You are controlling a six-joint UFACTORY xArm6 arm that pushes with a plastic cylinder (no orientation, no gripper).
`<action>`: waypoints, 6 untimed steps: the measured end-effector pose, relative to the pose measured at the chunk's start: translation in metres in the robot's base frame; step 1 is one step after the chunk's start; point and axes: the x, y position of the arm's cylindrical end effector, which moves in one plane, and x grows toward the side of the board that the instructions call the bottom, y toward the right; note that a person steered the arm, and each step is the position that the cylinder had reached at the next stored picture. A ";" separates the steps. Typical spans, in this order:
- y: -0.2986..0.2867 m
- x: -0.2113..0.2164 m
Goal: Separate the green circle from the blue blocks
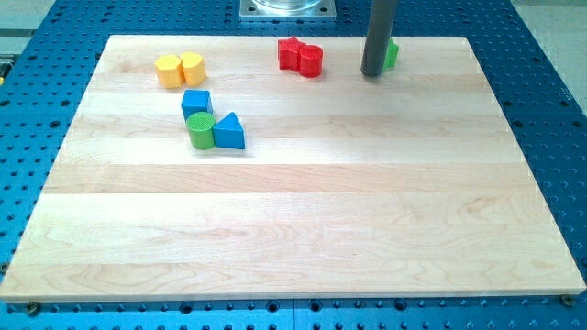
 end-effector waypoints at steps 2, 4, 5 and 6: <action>-0.098 0.172; -0.257 0.211; -0.250 0.159; -0.254 0.146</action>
